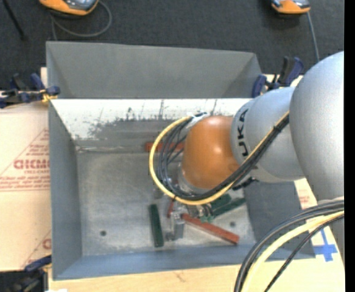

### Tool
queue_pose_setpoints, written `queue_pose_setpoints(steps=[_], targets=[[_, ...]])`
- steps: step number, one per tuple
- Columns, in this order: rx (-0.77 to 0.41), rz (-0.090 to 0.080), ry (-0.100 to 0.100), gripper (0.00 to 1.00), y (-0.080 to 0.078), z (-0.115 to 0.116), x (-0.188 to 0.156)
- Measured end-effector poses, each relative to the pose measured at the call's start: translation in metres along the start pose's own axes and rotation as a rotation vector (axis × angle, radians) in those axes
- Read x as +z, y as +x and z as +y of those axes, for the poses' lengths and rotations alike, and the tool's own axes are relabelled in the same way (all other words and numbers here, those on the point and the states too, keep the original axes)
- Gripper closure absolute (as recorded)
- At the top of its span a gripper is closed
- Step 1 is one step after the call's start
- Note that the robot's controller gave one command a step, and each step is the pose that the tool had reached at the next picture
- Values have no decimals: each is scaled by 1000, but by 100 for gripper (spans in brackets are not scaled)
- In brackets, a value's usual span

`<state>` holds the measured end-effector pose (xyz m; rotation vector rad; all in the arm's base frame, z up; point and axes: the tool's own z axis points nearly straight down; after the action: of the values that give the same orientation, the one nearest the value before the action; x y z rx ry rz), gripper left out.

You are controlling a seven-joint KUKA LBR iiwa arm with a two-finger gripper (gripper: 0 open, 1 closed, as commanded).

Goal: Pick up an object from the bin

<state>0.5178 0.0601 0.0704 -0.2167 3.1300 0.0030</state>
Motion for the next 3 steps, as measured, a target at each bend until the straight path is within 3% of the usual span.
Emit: queue_pose_setpoints(steps=[1, 2, 3], targets=[[117, -4, 6, 0, -32, -98, -33], [-275, -1, 1, 0, -78, -44, -7], [-499, 5, 2, 0, -46, -76, 0]])
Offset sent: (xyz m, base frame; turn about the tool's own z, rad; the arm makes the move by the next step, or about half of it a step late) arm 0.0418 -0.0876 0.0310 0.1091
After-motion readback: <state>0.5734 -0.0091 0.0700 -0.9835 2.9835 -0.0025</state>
